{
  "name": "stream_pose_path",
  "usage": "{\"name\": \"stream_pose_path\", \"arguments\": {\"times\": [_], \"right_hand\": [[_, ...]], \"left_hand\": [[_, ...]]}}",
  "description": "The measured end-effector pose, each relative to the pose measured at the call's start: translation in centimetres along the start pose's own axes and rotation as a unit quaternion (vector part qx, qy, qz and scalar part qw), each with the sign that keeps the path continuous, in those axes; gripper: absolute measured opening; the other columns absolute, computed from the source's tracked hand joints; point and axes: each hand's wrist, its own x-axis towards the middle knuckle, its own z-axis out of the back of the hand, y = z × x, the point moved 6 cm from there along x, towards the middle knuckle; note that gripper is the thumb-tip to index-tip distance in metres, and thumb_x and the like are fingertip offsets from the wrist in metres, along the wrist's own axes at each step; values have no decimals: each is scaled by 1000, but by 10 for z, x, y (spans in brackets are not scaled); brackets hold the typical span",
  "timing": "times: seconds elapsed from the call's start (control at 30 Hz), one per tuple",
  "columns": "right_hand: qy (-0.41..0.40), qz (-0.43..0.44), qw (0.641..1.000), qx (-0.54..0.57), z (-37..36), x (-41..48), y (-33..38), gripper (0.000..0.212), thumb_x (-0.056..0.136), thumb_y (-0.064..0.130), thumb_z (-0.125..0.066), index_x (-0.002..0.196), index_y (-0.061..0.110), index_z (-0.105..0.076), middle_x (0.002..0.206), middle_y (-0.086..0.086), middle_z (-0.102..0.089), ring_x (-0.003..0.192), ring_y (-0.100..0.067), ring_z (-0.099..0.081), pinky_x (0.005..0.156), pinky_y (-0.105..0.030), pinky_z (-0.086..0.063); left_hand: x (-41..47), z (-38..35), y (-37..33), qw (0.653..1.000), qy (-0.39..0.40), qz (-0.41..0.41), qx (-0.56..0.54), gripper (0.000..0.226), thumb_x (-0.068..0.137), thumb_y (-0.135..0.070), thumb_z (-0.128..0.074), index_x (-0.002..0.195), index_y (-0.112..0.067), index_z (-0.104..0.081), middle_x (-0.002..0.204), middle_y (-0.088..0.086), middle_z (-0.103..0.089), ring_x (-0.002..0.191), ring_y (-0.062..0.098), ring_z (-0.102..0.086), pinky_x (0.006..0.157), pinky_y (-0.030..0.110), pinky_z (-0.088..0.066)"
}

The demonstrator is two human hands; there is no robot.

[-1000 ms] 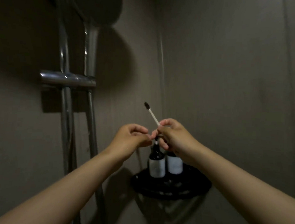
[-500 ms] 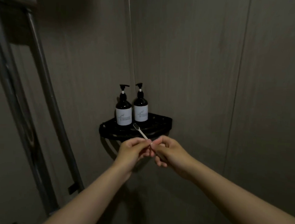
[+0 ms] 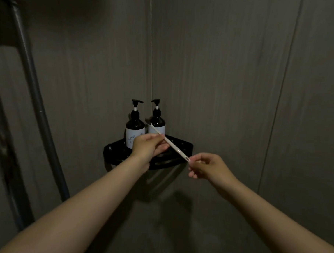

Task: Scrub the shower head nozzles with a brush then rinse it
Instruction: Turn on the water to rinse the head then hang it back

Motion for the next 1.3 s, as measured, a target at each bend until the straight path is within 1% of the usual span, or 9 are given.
{"name": "stream_pose_path", "arguments": {"times": [0.13,0.27,0.4,0.47,0.57,0.73,0.87,1.07,1.3], "right_hand": [[-38,24,998,47,18,22,25,7,90,-5,-53,89,-3,-59,71,-17,-59,45,-10,-61,50,-16,-52],[-74,25,996,32,39,34,38,12,90,-6,-51,95,-9,-61,69,-15,-60,49,-14,-60,51,-16,-51],[-106,15,994,10,56,47,41,13,86,-8,-53,78,-4,-61,61,-14,-60,43,-10,-59,46,-14,-49],[-116,3,993,-11,61,52,35,14,84,-7,-55,74,-1,-62,62,-14,-61,46,-13,-59,46,-15,-49],[-112,-18,993,-39,63,56,24,10,84,-4,-57,77,-3,-64,65,-14,-62,54,-17,-58,48,-16,-49],[-96,-34,994,-31,57,59,16,11,86,-4,-55,90,-11,-63,64,-13,-60,52,-16,-55,44,-14,-48],[-81,-46,995,-41,52,63,14,8,85,-1,-58,85,-7,-64,63,-12,-61,43,-7,-56,44,-14,-47],[-86,-51,994,-53,47,65,9,12,85,-4,-57,73,-3,-61,47,-5,-58,36,-6,-53,42,-14,-46],[-71,-64,994,-58,44,60,8,5,87,-2,-56,84,-3,-60,60,-11,-58,44,-9,-55,41,-13,-46]], "left_hand": [[21,-32,-6,999,-7,13,-39,7,88,-6,-62,88,1,-62,79,12,-65,69,17,-65,62,19,-58],[31,-70,10,996,17,53,-68,6,88,-8,-62,84,-6,-59,77,10,-65,69,17,-65,58,20,-58],[33,-98,41,994,35,82,-66,9,91,-11,-58,85,-5,-59,71,9,-61,64,18,-61,61,25,-54],[33,-104,57,991,43,104,-75,16,94,-16,-55,83,-6,-59,71,10,-61,65,20,-61,55,25,-50],[27,-106,75,987,51,132,-78,17,97,-22,-48,88,-11,-59,75,5,-65,62,15,-64,49,21,-45],[18,-107,81,977,53,158,-133,22,97,-21,-49,80,-12,-59,49,-4,-63,43,6,-60,47,19,-46],[14,-103,87,972,34,182,-147,24,96,-21,-49,78,-12,-61,55,-2,-64,47,7,-59,47,19,-46],[8,-101,95,969,18,194,-154,24,96,-21,-50,75,-14,-59,54,-3,-63,47,6,-57,47,19,-44],[8,-97,99,972,18,199,-126,22,97,-23,-49,78,-16,-59,49,-6,-63,48,6,-58,50,20,-44]]}}
